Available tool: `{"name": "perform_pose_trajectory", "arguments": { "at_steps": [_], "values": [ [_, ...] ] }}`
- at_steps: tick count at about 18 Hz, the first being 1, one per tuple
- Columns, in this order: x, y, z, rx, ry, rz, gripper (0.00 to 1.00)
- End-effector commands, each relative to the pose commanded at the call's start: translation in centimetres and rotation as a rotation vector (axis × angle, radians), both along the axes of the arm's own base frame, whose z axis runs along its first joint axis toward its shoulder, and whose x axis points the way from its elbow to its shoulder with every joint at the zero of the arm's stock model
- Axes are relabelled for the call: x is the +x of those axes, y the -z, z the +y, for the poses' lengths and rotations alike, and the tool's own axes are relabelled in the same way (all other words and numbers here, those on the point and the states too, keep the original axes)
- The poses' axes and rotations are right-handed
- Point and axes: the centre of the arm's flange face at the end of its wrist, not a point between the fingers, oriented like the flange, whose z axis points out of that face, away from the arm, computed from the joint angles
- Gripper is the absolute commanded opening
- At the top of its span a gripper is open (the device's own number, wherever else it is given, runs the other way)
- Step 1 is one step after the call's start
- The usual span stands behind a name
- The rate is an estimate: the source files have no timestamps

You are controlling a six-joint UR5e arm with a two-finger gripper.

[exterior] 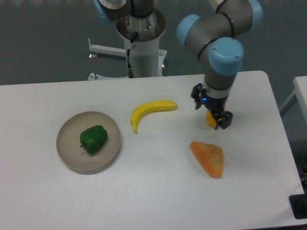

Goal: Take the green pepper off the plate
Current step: 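Move the open gripper from beside the yellow pepper toward the plate, then lower the gripper over the green pepper on the beige plate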

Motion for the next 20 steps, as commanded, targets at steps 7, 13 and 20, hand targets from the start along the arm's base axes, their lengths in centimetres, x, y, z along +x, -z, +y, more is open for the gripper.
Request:
{"name": "perform_pose_trajectory", "arguments": {
  "at_steps": [7,13,20],
  "values": [
    [12.4,1.8,4.8,-0.016,-0.104,-0.030,1.00],
    [21.1,4.8,7.0,-0.058,-0.208,-0.044,1.00],
    [26.0,8.6,8.2,-0.081,-0.177,-0.044,1.00]
  ]
}}
